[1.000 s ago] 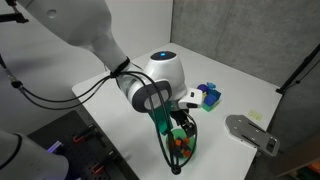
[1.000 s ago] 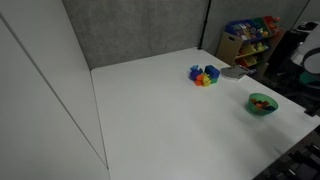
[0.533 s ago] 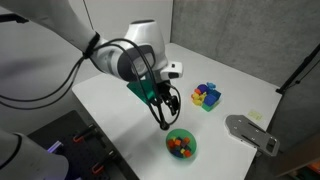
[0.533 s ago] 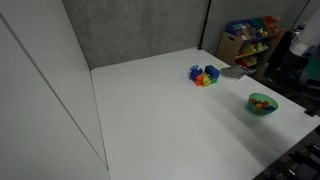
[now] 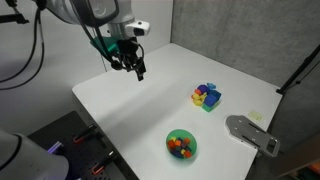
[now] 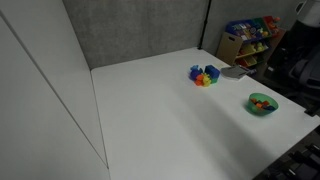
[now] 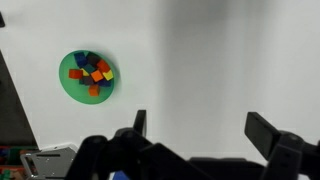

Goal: Pick up the small block on the table and put it in the green bowl

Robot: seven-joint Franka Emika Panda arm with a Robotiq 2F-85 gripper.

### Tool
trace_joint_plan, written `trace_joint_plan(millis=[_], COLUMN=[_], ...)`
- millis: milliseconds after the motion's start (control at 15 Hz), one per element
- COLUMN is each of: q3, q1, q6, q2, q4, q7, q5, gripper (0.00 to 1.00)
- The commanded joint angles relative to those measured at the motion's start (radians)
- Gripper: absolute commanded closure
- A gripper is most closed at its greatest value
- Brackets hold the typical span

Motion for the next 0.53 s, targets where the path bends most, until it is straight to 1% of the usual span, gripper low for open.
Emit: trace_joint_plan(millis=[0,133,267,333,400,467], q3=[0.033,0.039,0.043,0.047,0.053,0.055], q1=[-0.012,-0.015,-0.018,-0.018,-0.025,-0.026], q6=[-0.157,-0.237,-0.289,-0.298,-0.259,-0.263], q2=[-0.082,-0.102,-0.117,-0.127,-0.113,-0.116], q4=[0.057,0.091,0.107,0.097,0.088,0.088], q7=[-0.053,-0.073,-0.083,-0.091,-0.065,-0.068], q5=[0.088,0.111,0.115,0.109,0.104,0.104], gripper=[0.00,0.00,0.00,0.00,0.00,0.00])
